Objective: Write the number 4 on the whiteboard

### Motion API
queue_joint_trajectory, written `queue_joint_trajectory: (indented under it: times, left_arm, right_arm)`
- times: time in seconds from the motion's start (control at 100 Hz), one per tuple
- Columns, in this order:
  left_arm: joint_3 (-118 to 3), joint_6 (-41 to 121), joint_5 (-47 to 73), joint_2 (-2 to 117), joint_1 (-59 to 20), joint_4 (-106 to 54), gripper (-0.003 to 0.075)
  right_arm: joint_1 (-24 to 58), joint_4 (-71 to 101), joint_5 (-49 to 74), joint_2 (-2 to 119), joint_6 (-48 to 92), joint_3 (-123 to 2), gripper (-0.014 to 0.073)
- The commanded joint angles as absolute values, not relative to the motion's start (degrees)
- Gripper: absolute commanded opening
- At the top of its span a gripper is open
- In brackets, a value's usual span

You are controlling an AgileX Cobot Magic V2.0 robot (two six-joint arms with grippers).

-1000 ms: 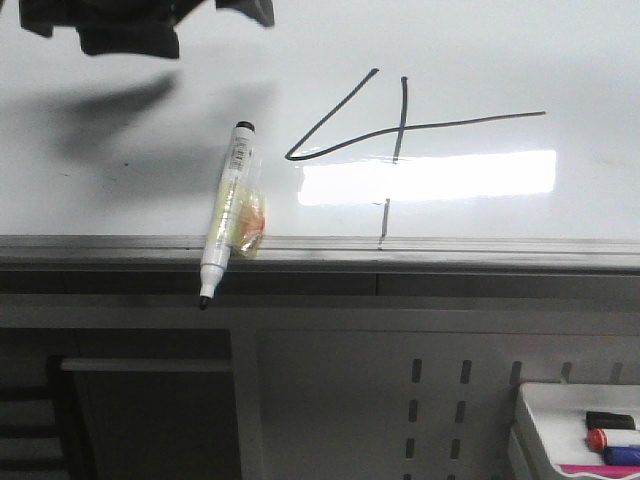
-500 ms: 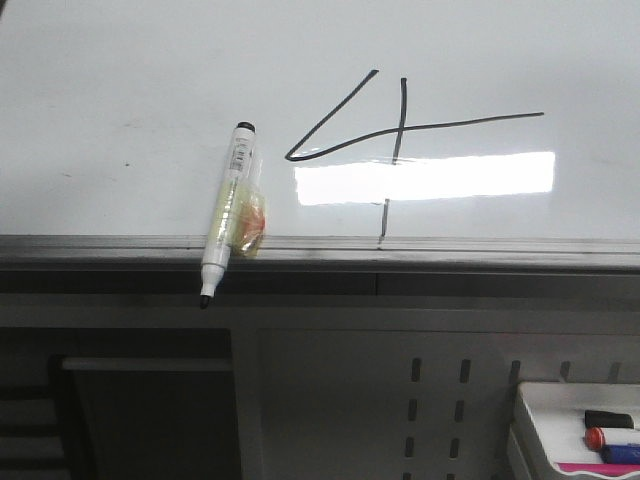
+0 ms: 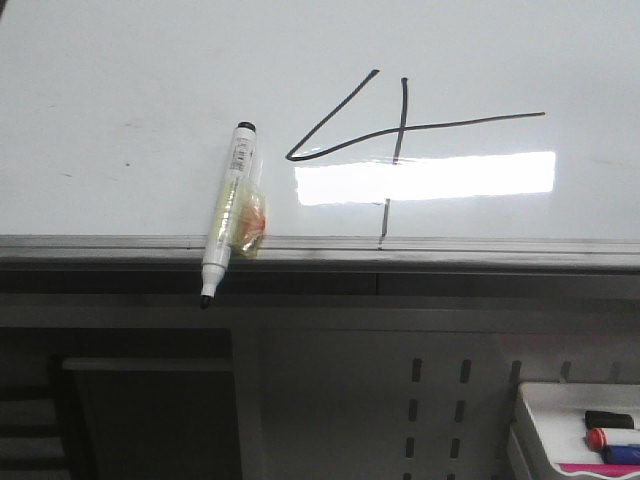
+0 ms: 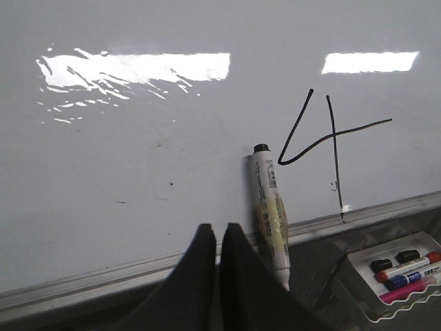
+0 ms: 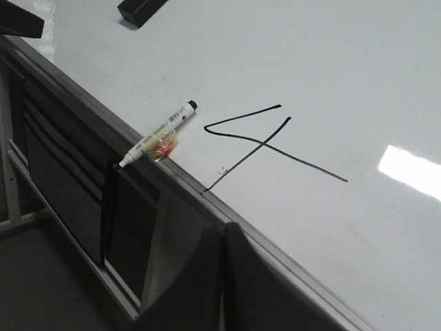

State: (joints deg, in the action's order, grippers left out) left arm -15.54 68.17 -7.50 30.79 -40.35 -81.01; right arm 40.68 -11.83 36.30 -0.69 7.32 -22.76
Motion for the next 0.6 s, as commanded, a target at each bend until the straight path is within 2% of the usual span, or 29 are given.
queue_joint_trajectory:
  times: [0.0,0.59]
  left_arm:
    - [-17.1,68.2,-7.6,30.8,-40.5,-81.0,-0.002]
    - [-16.1,68.6,-9.2,30.0,-40.5,-78.3,-0.002]
  right_arm:
    - [40.4,-12.9,32.2,0.3,7.1,-23.7,-0.0051]
    - [40.4,-12.9,32.2,0.3,7.1,-23.7,-0.0051]
